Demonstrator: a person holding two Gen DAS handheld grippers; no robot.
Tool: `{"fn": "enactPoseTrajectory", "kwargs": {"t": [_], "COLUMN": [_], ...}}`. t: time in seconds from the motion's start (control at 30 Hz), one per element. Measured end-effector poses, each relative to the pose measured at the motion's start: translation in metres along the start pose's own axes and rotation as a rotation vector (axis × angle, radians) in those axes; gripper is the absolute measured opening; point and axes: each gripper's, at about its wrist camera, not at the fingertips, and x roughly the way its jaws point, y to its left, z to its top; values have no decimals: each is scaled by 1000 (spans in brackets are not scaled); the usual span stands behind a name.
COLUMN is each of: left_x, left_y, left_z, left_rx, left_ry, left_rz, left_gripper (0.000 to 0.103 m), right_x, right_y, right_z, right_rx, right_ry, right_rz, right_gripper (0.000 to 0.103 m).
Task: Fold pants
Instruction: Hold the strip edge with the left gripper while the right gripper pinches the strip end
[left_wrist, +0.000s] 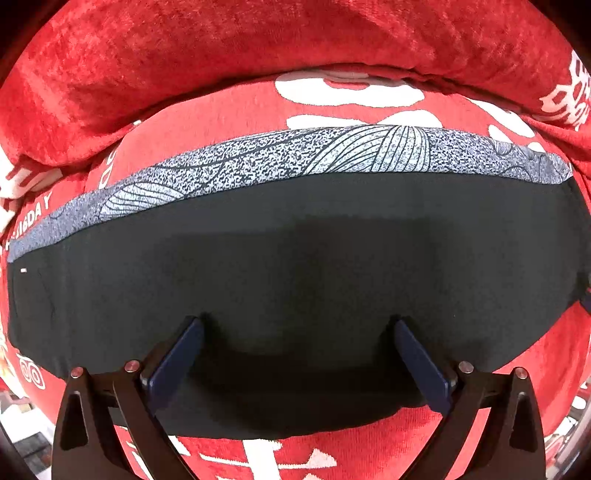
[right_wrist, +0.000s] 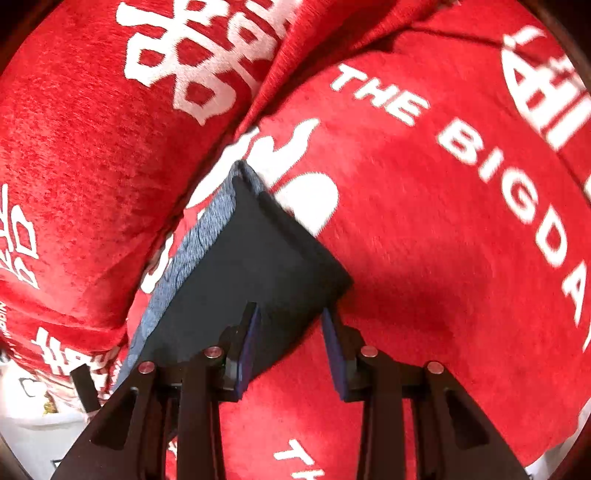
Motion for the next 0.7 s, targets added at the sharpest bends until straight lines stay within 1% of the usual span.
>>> {"fn": "enactPoseTrajectory", "kwargs": {"t": [0.13, 0.27, 0.3, 0.43, 0.53, 0.7], "left_x": [-6, -5, 2, -1, -4, -5], "left_y": [-10, -13, -2, -8, -14, -14], "left_z": [-3, -3, -1, -3, -5, -5], "left_rx": [-3, 2, 6, 35, 54, 45], "left_ry": [-3, -8, -10, -28, -44, -42], "left_rz": [3, 4, 5, 32, 55, 48], "left_gripper": [103, 103, 103, 103, 103, 103], "right_x": [6, 15, 16, 20, 23, 27], "right_y": [-4, -1, 0, 6, 9, 7], "right_z": [-17, -29, -30, -35, -38, -40], "right_rx": [25, 22, 20, 9, 4, 24], "right_ry": [39, 69, 73, 81, 85, 92], "right_rz": [29, 49, 54, 78, 89, 109], "right_gripper": [38, 42, 43, 46, 52, 52]}}
